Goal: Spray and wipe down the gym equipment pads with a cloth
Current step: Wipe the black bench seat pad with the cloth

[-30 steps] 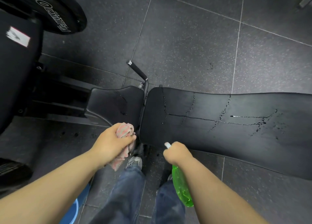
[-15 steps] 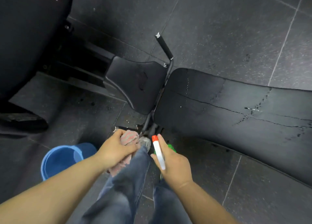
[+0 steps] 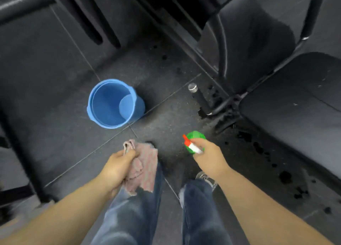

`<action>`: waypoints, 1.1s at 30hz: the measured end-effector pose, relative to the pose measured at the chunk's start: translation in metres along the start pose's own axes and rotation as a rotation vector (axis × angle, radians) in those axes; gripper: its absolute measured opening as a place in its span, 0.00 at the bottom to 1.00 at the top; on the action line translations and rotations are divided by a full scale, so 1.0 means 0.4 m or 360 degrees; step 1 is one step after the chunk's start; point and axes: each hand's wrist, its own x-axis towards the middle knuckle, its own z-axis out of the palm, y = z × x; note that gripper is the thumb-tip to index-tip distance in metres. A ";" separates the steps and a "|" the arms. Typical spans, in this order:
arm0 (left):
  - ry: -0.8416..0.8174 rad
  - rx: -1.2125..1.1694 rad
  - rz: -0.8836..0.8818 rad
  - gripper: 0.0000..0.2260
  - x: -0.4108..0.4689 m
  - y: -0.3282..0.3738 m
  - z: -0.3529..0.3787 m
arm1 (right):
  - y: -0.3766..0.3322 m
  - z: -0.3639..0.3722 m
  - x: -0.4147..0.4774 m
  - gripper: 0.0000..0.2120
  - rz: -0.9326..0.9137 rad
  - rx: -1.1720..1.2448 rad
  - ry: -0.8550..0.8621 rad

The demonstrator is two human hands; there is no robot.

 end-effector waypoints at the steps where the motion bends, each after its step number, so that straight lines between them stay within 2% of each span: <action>1: 0.0009 -0.0016 -0.0030 0.05 0.024 -0.019 -0.020 | -0.001 0.034 0.025 0.23 0.0041 0.0013 -0.0006; 6: -0.0015 0.0047 -0.0067 0.03 0.232 -0.071 -0.119 | -0.035 0.240 0.232 0.19 0.0032 -0.0076 0.0064; 8: -0.0001 -0.0016 -0.0053 0.08 0.327 -0.081 -0.150 | -0.022 0.317 0.319 0.17 0.0081 -0.0085 0.0092; 12: -0.0057 -0.0105 0.0048 0.10 0.473 -0.098 -0.185 | 0.003 0.439 0.440 0.22 0.0128 -0.0099 0.0055; 18: -0.0075 -0.0053 0.0059 0.07 0.575 -0.121 -0.200 | 0.028 0.548 0.545 0.20 0.0170 -0.0106 0.0120; 20: -0.0074 0.0015 0.0062 0.06 0.582 -0.124 -0.192 | 0.039 0.559 0.554 0.19 0.0165 -0.0097 0.0128; 24: -0.0090 0.0070 0.0101 0.06 0.542 -0.095 -0.152 | 0.049 0.533 0.516 0.22 0.0131 -0.0100 0.0085; 26: -0.0142 0.0046 0.0133 0.06 0.495 -0.063 -0.113 | 0.037 0.479 0.453 0.17 0.0226 0.0300 0.0146; 27: -0.0201 0.0031 0.0154 0.07 0.456 -0.037 -0.082 | 0.022 0.434 0.405 0.13 0.0319 0.0657 0.0092; 28: -0.0265 0.0012 0.0183 0.08 0.425 -0.017 -0.056 | 0.007 0.400 0.365 0.11 0.0405 0.1009 -0.0071; 30: -0.0438 0.0013 0.0263 0.09 0.334 0.038 0.017 | -0.004 0.300 0.263 0.16 0.0424 0.1443 -0.0391; 31: -0.0532 0.0019 0.0297 0.10 0.280 0.068 0.054 | -0.003 0.250 0.210 0.19 0.0379 0.1547 -0.0453; 33: -0.0715 0.0098 0.0377 0.12 0.160 0.126 0.134 | 0.009 0.136 0.096 0.25 0.0250 0.1674 -0.0404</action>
